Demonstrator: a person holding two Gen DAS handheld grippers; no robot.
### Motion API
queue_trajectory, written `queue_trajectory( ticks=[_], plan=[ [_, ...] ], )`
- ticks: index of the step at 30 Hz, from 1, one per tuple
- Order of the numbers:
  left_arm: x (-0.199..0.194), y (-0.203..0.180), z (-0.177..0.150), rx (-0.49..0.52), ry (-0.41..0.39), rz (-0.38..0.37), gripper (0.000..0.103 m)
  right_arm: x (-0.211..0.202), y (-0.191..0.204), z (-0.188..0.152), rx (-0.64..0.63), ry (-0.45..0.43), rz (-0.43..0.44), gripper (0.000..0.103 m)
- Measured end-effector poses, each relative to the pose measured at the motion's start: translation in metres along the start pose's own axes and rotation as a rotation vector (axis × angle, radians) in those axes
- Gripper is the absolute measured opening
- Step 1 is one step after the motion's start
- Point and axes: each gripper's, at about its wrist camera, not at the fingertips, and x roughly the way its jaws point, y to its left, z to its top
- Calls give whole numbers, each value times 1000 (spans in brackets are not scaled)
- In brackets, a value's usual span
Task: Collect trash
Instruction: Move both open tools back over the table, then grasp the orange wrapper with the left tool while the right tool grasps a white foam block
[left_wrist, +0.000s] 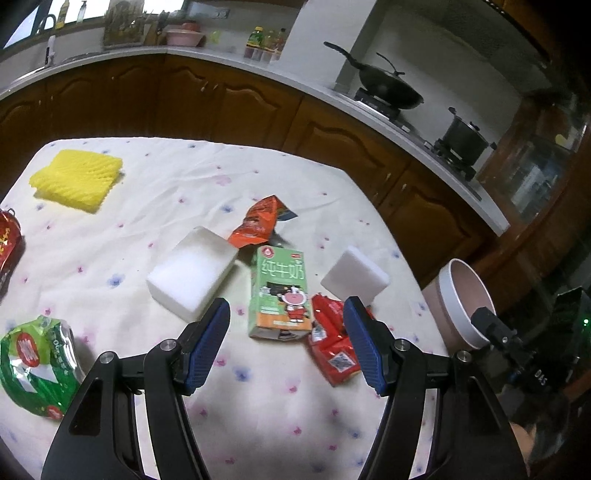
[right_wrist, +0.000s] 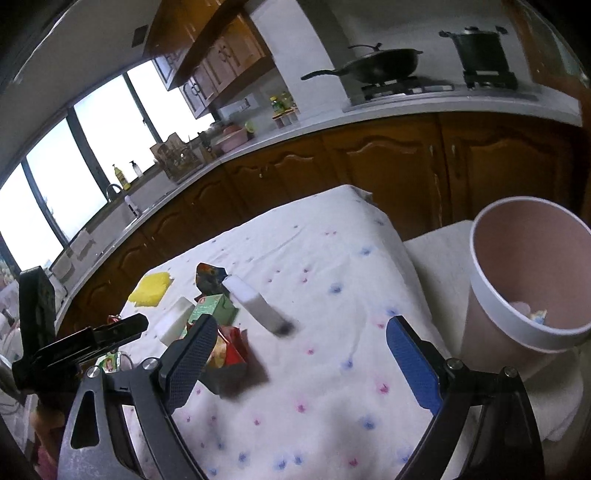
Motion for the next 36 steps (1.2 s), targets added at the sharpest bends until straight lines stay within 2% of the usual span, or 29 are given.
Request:
queue_trajectory(
  ticks=[8,12,19,23,27,29,32,34,35,36],
  plan=[
    [10,7,15,0,18,13,65,23,19,8,-56,24,35,93],
    [20,9,23,13,27,26,65,36,25,11,-82,46,50,86],
    [47,11,44,50,44,59,65,60,34,16,-127,96,54,80],
    [62,11,56,58,56,69,65,78,39,18,-160,133,56,74],
    [76,8,62,84,64,84,64,94,41,17,-186,172,50,60],
    [84,7,63,91,78,85,60,101,41,14,-191,188,47,56],
    [97,8,64,95,97,86,48,110,41,11,-191,208,43,46],
    [103,8,65,101,108,89,26,114,38,10,-184,218,42,39],
    [107,8,65,102,113,88,22,116,38,10,-180,222,42,29],
    [108,8,65,105,114,89,19,117,37,9,-177,225,41,27]
  ],
)
